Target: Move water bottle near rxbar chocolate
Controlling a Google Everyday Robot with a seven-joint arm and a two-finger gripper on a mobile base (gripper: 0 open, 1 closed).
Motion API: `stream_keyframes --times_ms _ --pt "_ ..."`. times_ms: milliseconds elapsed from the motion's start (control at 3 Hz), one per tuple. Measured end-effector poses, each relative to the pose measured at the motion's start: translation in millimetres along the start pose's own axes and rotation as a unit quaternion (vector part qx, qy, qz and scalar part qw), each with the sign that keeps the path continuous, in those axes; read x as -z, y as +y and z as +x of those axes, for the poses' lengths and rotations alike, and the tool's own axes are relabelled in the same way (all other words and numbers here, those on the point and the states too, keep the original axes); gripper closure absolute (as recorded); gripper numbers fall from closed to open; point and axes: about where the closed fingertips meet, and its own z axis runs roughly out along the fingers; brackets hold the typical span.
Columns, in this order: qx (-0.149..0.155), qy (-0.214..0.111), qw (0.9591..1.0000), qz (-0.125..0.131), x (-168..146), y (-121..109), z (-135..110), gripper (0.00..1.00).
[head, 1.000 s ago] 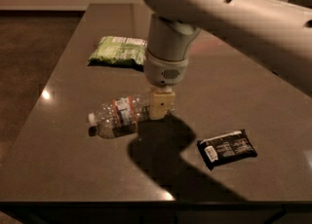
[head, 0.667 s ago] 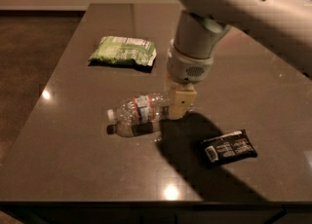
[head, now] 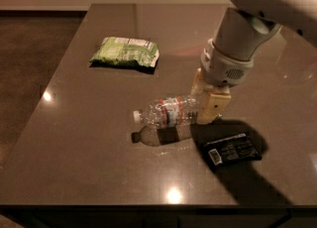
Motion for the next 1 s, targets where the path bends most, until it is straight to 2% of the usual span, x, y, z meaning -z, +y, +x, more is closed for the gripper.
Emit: stream_keyframes --times_ms 333,1000 --pt "0.006 0.006 1.0000 -0.004 2.8 9.8 14.8 0.82" --pt "0.012 0.018 0.9994 -0.027 -0.2 22.7 34.6 0.36"
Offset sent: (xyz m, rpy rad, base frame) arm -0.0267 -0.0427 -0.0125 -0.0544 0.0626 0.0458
